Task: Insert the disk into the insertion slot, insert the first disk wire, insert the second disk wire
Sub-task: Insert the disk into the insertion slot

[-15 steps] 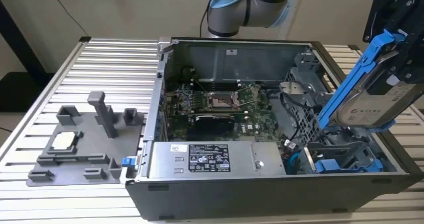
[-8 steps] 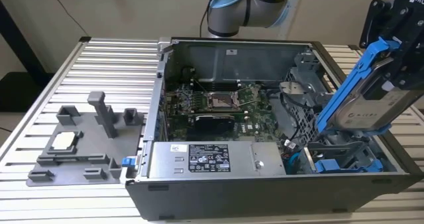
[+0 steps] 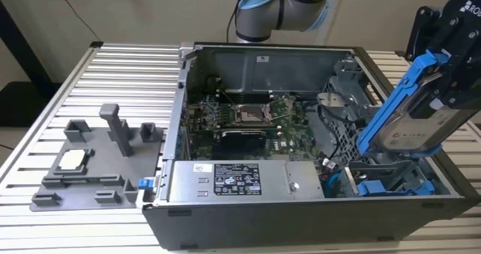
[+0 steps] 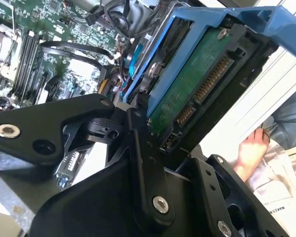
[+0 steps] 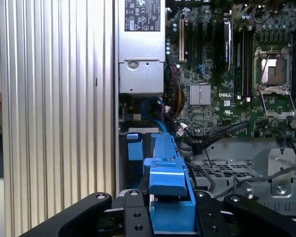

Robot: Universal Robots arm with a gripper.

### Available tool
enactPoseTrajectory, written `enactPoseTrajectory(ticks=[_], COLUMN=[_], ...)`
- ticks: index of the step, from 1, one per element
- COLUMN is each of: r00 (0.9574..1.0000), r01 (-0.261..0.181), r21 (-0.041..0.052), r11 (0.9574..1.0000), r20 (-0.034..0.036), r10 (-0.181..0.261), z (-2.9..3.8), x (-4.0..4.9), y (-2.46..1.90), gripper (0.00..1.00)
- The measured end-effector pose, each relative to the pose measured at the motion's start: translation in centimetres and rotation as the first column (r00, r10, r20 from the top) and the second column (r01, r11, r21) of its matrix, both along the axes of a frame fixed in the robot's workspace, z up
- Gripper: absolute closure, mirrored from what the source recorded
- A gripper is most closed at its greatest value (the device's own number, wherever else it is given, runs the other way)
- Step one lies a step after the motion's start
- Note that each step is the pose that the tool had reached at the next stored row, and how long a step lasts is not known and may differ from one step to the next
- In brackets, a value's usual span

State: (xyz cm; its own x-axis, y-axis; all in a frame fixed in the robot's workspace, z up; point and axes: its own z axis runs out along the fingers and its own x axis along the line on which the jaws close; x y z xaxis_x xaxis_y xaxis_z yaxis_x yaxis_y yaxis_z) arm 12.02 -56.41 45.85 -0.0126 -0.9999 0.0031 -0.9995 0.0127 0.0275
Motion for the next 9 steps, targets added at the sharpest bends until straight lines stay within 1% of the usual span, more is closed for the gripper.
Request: enactPoseTrajectory(ticks=[4,9], r00=[1.0,1.0], r01=[0.0,0.0], r21=[0.0,0.0001], r11=[1.0,1.0], r20=[0.0001,0.0001], r10=[0.0,0.0], z=[-0.3,-0.44], x=[0.0,0.0], y=[-0.2,-0.4], gripper=[0.67,0.67])
